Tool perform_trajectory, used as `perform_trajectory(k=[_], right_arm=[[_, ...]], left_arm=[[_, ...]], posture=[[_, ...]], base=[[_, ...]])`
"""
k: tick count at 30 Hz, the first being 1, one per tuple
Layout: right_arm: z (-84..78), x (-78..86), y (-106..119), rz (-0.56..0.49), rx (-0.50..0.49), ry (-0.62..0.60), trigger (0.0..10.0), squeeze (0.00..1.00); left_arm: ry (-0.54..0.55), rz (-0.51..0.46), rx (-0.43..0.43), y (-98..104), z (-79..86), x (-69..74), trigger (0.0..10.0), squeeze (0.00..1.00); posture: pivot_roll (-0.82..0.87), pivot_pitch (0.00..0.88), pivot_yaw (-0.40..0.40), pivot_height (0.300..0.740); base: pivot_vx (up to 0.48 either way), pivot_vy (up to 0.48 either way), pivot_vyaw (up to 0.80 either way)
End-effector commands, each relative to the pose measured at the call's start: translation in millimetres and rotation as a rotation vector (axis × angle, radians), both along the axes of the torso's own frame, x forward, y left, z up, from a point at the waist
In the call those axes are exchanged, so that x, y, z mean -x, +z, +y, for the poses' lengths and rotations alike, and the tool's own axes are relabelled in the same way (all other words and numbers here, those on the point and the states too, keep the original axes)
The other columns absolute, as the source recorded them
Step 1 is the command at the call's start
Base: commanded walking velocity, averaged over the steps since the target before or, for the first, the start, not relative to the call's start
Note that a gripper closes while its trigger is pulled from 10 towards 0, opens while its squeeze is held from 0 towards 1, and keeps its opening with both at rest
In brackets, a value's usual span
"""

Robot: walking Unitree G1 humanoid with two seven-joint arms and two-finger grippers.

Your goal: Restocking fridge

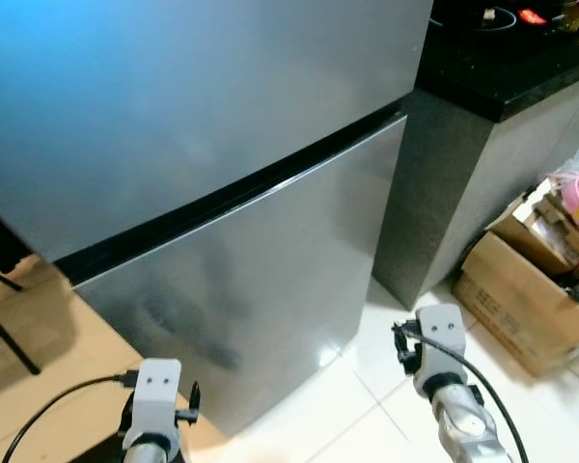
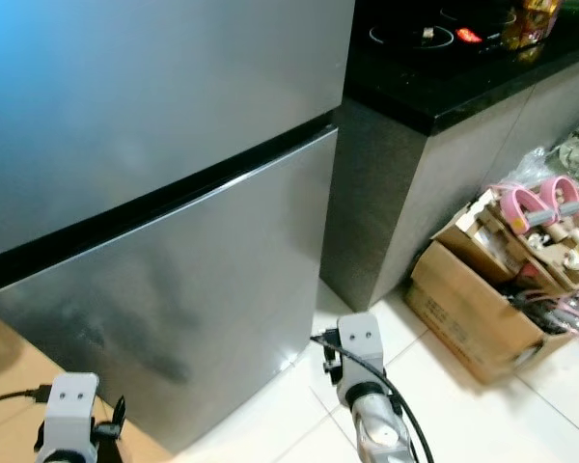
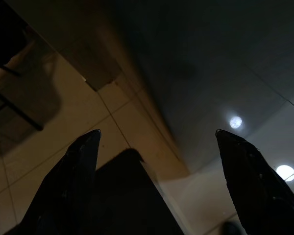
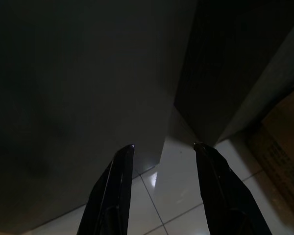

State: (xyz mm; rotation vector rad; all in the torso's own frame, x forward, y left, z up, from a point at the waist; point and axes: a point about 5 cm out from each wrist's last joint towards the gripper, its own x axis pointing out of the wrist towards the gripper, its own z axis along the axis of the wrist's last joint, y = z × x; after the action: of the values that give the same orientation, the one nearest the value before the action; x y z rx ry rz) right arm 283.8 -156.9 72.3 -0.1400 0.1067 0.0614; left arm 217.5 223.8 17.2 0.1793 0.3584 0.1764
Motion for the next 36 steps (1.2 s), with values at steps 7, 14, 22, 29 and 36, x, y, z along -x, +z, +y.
perform_trajectory(k=[7,14,22,29,36], right_arm=[[-1.0,2.8,-4.4,0.015,-0.008,-0.008,10.0,0.00],[-1.6,3.2,-4.7,0.017,-0.008,-0.010,10.0,0.00],[-1.6,3.4,-4.7,0.016,-0.009,-0.011,10.0,0.00],[-1.5,3.6,-4.9,0.017,-0.010,-0.013,10.0,0.00],[-0.9,3.6,-5.0,0.016,-0.011,-0.014,10.0,0.00]], left_arm=[[0.006,0.027,-0.014,-3.8,2.1,3.7,10.0,0.00],[0.006,0.028,-0.012,-3.8,1.5,3.3,10.0,0.00],[0.005,0.029,-0.010,-4.0,0.6,3.4,10.0,0.00],[0.004,0.030,-0.009,-4.1,0.7,3.5,10.0,0.00],[0.003,0.030,-0.010,-4.2,1.2,3.5,10.0,0.00]], posture=[[-0.11,0.199,0.047,0.740],[-0.11,0.202,0.047,0.740],[-0.11,0.205,0.047,0.740],[-0.11,0.207,0.047,0.740],[-0.11,0.207,0.049,0.740]], base=[[0.000,0.319,0.00],[0.000,0.310,0.00],[0.000,0.296,0.00],[0.000,0.284,0.00],[0.000,0.270,0.00]])
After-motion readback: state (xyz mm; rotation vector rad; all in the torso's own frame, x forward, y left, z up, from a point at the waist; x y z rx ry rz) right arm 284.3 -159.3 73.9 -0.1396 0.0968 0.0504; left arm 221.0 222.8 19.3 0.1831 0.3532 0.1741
